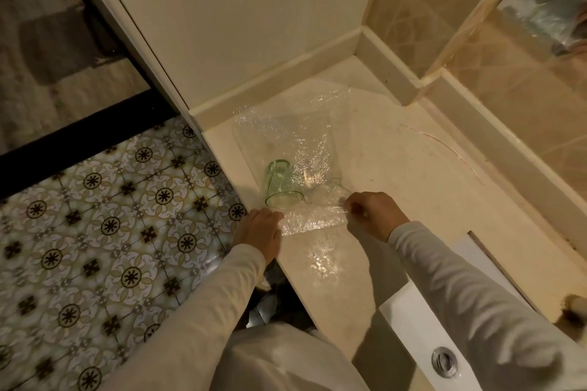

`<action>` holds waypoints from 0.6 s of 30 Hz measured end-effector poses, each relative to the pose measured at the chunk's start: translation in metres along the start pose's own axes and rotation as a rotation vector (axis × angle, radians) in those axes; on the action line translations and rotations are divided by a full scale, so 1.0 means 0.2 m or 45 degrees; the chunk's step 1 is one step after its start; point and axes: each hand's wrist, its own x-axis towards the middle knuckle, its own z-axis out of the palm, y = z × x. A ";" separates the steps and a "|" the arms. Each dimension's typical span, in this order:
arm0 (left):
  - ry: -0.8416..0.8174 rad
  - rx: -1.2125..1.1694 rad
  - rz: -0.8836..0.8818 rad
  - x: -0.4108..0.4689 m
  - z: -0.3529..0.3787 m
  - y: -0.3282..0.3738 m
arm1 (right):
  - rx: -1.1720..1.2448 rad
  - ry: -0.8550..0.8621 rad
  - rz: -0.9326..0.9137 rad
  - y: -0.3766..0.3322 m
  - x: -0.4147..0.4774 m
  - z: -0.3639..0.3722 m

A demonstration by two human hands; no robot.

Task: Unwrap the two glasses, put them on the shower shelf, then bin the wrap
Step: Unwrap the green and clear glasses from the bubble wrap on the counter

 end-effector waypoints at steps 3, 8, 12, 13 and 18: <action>-0.035 0.012 -0.015 0.01 -0.01 0.00 | -0.069 -0.048 -0.043 0.02 -0.02 -0.01; -0.010 0.012 -0.020 0.02 -0.01 0.01 | -0.069 -0.037 -0.220 0.10 -0.11 -0.01; 0.008 0.066 0.006 0.01 -0.03 0.02 | -0.099 0.004 -0.173 0.08 -0.13 0.03; 0.011 0.081 0.011 0.00 -0.03 0.02 | -0.106 0.015 -0.189 0.05 -0.12 0.04; 0.087 0.072 0.066 -0.02 -0.06 0.02 | -0.235 -0.148 -0.270 -0.12 -0.01 0.10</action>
